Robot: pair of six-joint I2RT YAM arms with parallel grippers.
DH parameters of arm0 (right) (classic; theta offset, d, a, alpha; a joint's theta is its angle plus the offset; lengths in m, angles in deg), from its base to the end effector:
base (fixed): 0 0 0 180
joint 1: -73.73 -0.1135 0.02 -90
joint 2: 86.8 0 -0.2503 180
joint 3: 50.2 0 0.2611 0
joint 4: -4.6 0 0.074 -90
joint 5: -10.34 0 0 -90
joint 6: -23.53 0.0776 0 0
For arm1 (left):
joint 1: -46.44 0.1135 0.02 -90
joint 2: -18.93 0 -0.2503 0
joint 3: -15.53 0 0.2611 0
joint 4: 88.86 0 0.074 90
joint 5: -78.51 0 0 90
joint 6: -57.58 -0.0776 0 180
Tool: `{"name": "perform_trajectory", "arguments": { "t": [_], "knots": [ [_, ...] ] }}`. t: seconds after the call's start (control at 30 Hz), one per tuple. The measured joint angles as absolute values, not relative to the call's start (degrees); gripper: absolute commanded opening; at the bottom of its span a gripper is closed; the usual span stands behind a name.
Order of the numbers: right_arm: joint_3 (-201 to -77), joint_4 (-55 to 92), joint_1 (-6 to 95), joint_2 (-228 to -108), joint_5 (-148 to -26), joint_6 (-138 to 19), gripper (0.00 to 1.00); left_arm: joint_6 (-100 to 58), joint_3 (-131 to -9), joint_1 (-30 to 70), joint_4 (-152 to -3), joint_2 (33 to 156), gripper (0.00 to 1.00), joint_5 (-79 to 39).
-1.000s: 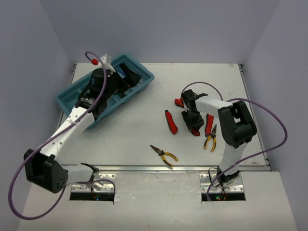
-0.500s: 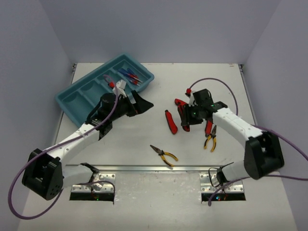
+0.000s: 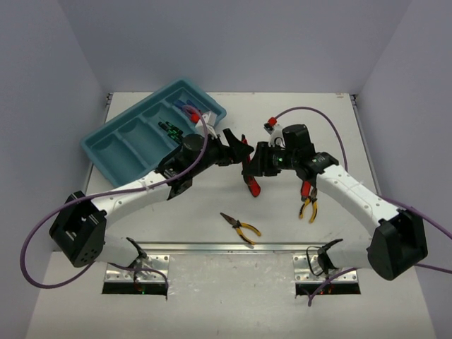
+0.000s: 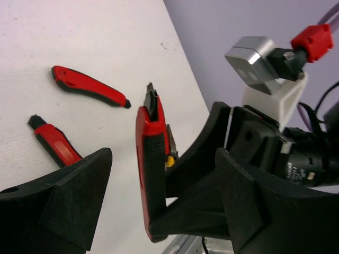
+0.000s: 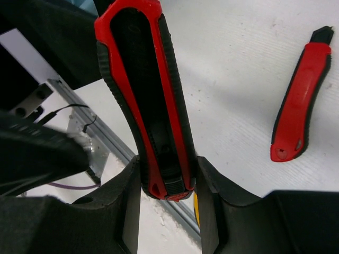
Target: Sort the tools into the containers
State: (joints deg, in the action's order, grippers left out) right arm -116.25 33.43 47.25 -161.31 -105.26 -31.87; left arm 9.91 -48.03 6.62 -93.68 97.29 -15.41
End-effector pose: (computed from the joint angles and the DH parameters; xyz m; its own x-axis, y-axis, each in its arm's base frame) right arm 0.2768 0.1754 0.2291 -0.8494 0.1490 -0.5062 -0.2763 0.6917 0.6672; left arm 0.2816 -0.2417 0.2657 -0.5634 -0.4049 -0.7201 0.4209 0.6093 -0.6720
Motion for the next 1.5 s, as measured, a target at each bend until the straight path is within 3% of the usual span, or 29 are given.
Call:
{"name": "perform_trajectory", "arguments": {
  "t": [0.17, 0.27, 0.33, 0.4, 0.43, 0.47, 0.63, 0.87, 1.0, 1.2, 1.27, 1.33, 1.4, 1.5],
  "knots": [
    [-117.16, 33.26, 46.52, -161.14, -106.96, -30.37, 0.0, 9.72, -49.81, 5.95, -91.71, 99.89, 0.37, -11.76],
    [-117.79, 33.06, 46.48, -161.04, -107.15, -29.98, 0.0, 9.77, -50.68, 5.46, -91.14, 101.12, 0.06, -11.31],
    [-117.96, 33.08, 46.45, -161.02, -106.71, -29.96, 0.07, 9.73, -51.46, 5.06, -90.83, 101.65, 0.0, -11.15],
    [-118.12, 33.27, 46.51, -161.0, -106.96, -29.75, 0.39, 9.44, -52.15, 4.85, -90.12, 102.03, 0.0, -10.5],
    [-118.28, 33.35, 46.53, -161.0, -106.74, -29.72, 0.78, 9.34, -52.94, 4.85, -89.07, 102.29, 0.0, -9.87],
    [-118.51, 33.53, 46.57, -161.0, -106.3, -29.82, 0.98, 9.18, -54.37, 4.87, -86.97, 102.66, 0.0, -8.97],
    [-121.42, 37.34, 47.2, -159.99, -100.33, -31.46, 0.99, 8.29, -60.85, 9.94, -73.82, 103.9, 0.0, -3.68],
    [-122.43, 47.15, 54.83, -156.76, -85.95, -35.53, 0.99, 8.45, -63.86, 36.39, -57.45, 105.09, 0.0, 8.77],
    [-122.42, 49.42, 55.71, -159.97, -83.79, -37.27, 0.99, 8.56, -70.08, 43.87, -50.1, 110.85, 0.0, 12.6],
    [-122.63, 49.71, 54.33, -169.02, -85.19, -39.39, 0.94, 8.36, -77.6, 48.55, -47.15, 122.51, 0.2, 14.31],
    [-123.91, 50.15, 52.56, -172.71, -84.73, -39.78, 0.93, 8.34, -78.8, 49.3, -46.62, 125.86, 0.43, 14.28],
    [-126.37, 50.64, 49.91, -176.94, -83.74, -40.16, 0.9, 8.29, -78.97, 49.81, -46.15, 127.94, 0.79, 14.19],
    [-129.42, 50.71, 47.5, -181.27, -83.05, -40.65, 0.87, 8.53, -78.97, 49.94, -46.45, 128.34, 0.94, 13.89],
    [-134.22, 51.83, 44.41, -187.27, -81.4, -41.19, 0.83, 8.66, -78.8, 49.85, -47.05, 127.36, 1.0, 13.19]
  ]
}}
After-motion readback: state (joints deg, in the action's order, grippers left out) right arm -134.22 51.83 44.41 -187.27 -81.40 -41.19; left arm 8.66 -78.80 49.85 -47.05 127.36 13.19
